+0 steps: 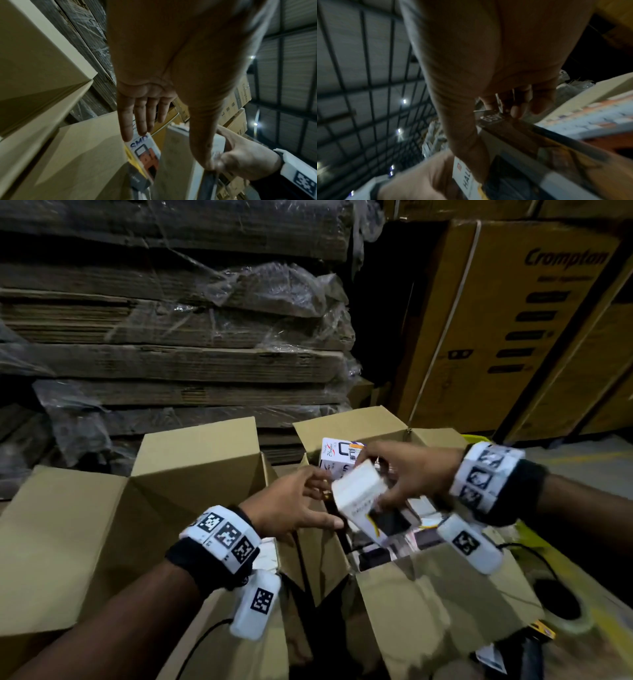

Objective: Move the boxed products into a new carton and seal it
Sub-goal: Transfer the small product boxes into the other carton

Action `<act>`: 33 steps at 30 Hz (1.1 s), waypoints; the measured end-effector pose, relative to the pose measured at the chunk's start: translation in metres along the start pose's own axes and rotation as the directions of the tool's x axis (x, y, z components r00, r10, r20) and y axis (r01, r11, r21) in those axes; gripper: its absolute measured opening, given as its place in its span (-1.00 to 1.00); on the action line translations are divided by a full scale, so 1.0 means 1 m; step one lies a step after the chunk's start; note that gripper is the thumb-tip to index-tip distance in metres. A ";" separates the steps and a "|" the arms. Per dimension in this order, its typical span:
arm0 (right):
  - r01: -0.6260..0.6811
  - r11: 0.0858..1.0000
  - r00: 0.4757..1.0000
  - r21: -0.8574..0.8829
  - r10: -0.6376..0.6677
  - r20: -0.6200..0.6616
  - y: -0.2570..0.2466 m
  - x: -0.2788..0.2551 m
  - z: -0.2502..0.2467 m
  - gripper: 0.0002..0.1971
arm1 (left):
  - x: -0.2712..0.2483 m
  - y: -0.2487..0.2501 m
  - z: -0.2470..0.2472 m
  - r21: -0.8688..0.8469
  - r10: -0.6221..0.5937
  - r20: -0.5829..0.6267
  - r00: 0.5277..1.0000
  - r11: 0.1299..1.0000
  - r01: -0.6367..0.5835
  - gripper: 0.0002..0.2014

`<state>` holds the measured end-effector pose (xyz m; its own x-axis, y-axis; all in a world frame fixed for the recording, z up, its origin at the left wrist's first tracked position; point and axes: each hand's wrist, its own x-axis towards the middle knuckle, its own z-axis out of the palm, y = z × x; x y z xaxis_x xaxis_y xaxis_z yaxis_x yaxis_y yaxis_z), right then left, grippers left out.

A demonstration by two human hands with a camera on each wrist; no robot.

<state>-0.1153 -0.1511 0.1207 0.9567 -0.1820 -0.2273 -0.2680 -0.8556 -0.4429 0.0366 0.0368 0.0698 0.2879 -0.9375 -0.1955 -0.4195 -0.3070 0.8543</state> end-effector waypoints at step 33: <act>-0.099 0.977 0.994 -0.191 0.089 -0.060 -0.146 0.188 0.098 -0.39 | -0.006 -0.137 -0.124 0.240 -0.190 -0.368 0.910 0.926 0.291 -0.36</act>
<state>0.0930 -0.0125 0.0575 0.9341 -0.2865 -0.2131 -0.3348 -0.9101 -0.2440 0.1992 0.1051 0.0131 0.6586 -0.7346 -0.1633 -0.5115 -0.5961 0.6189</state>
